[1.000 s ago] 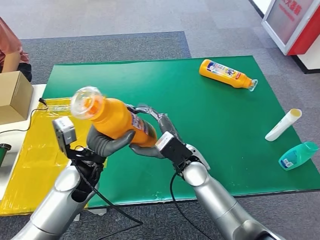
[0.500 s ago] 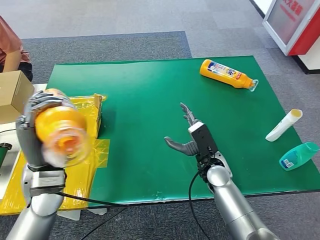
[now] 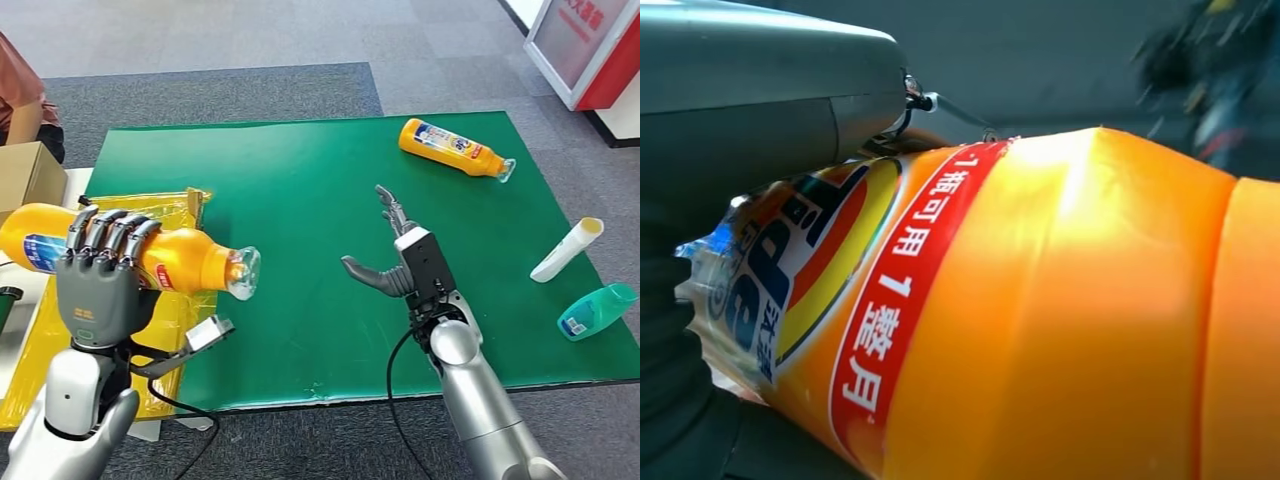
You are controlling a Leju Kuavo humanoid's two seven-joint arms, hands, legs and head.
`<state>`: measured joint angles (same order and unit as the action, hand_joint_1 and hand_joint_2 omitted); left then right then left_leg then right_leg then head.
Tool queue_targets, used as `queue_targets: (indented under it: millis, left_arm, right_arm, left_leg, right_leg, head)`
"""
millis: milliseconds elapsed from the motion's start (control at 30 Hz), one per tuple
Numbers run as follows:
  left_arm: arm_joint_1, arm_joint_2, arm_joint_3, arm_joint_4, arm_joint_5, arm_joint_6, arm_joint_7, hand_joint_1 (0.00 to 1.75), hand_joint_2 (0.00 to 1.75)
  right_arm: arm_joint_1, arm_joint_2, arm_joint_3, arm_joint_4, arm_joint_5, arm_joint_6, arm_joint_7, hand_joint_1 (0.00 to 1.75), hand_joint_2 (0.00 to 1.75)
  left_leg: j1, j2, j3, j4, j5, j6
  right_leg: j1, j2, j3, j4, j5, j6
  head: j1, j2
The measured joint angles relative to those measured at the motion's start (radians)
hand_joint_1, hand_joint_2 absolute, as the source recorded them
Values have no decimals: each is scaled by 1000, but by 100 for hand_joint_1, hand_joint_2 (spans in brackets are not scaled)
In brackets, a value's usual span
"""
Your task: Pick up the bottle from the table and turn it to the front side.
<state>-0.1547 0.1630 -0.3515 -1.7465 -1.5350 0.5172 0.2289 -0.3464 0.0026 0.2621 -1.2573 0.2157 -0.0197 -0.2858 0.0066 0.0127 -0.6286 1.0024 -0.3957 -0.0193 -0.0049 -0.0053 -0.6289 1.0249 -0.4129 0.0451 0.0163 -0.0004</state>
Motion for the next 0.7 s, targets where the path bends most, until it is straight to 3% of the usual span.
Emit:
queue_targets:
  millis: [67,133,300,533,700]
  left_arm:
    - [-33,44,-47,32,-1,-111,122,175,175]
    - [-61,69,-92,75,-1,-213,175,175,175]
    - [-80,72,-126,152,-1,-298,162,175,175]
    - [-92,50,-104,247,145,-450,44,175,175]
    - [-106,46,-87,312,182,-486,32,175,175]
  right_arm:
    - [0,-2,0,-23,11,9,10,0,175]
    - [1,-3,0,-47,22,21,20,0,175]
    - [7,-3,1,-79,36,35,30,0,175]
    - [26,2,1,-92,55,50,47,0,175]
    - [36,8,1,-92,61,53,49,0,175]
  left_leg:
    - [0,0,0,0,0,-1]
    - [0,0,0,0,1,-1]
    - [0,0,0,0,1,-1]
    - [0,0,0,0,1,-1]
    - [0,0,0,0,1,-1]
  right_leg:
    - [0,0,0,0,0,0]
    - [0,0,0,0,0,-1]
    - [0,0,0,0,1,-1]
    - [0,0,0,0,1,-1]
    - [0,0,0,0,1,-1]
  head:
    - [0,0]
    - [0,0]
    - [0,0]
    - [0,0]
    - [0,0]
